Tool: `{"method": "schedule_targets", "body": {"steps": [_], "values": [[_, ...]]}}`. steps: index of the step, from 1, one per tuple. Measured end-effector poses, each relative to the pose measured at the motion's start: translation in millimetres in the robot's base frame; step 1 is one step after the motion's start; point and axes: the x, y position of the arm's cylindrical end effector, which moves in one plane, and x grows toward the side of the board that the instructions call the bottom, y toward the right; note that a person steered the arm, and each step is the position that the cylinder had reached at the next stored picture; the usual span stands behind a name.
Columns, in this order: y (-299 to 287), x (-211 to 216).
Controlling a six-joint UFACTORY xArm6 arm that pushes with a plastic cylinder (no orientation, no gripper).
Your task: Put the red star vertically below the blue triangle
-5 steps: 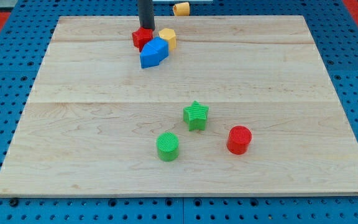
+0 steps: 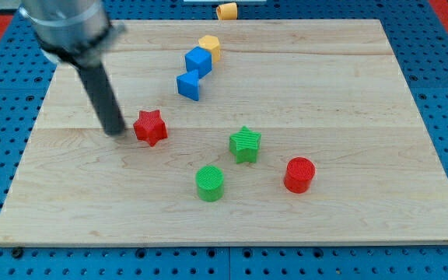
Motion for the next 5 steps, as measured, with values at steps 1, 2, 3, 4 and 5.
{"method": "schedule_targets", "body": {"steps": [1, 2, 3, 4, 5], "values": [[58, 12], [-2, -21], [-22, -36], [-26, -74], [-2, -70]]}}
